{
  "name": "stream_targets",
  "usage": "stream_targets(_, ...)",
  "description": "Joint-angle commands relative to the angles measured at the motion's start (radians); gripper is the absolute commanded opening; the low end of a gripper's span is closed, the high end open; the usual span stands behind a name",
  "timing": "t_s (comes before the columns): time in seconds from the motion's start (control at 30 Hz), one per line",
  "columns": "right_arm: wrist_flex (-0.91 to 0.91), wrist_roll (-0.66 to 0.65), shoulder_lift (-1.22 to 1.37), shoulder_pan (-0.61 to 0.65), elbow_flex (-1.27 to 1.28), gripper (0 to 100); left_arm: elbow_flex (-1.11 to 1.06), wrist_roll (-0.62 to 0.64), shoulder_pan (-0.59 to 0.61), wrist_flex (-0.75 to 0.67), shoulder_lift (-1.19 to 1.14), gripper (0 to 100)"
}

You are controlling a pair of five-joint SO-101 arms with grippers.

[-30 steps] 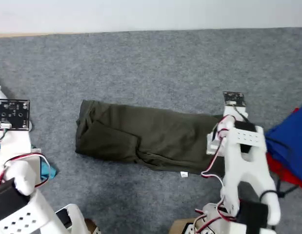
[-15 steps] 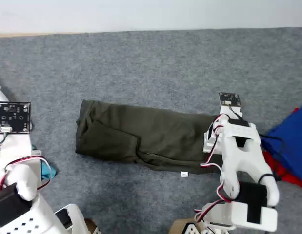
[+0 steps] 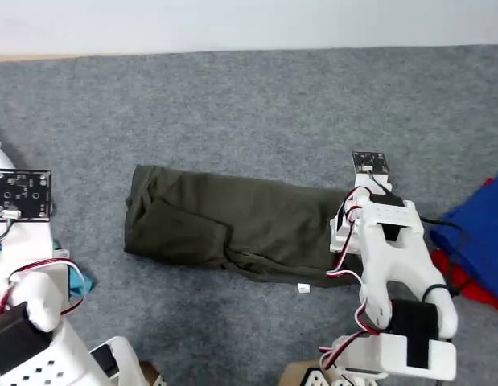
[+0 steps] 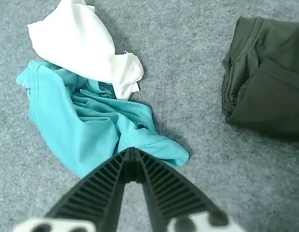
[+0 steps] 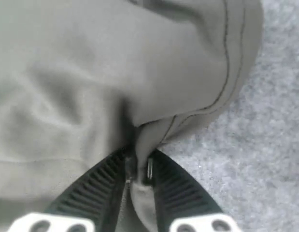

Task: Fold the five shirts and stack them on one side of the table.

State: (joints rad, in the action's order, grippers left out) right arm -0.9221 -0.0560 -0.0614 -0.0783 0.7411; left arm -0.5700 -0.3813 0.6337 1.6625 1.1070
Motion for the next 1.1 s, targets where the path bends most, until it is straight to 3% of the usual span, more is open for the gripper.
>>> stream_targets(0.0,-0.001,-0.002,-0.008,0.007,-0.055,1.0,0.010,-0.006,0.006,0.006,0.009,0)
stream_targets(0.23,-0.091,-0.002,-0.202,0.036,-0.084,1.0,0.012,-0.006,0.006,0.006,0.009,0)
stream_targets(0.47,-0.159,-0.002,-0.351,0.214,-0.138,1.0,0.015,-0.008,0.006,0.055,0.009,0)
stream_targets(0.8,-0.150,-0.002,-0.332,0.429,-0.311,1.0,0.054,-0.008,0.008,0.083,0.150,0)
stream_targets(1.07,-0.157,-0.043,-0.068,0.561,-0.572,1.0,-0.007,-0.008,0.008,0.091,0.356,0)
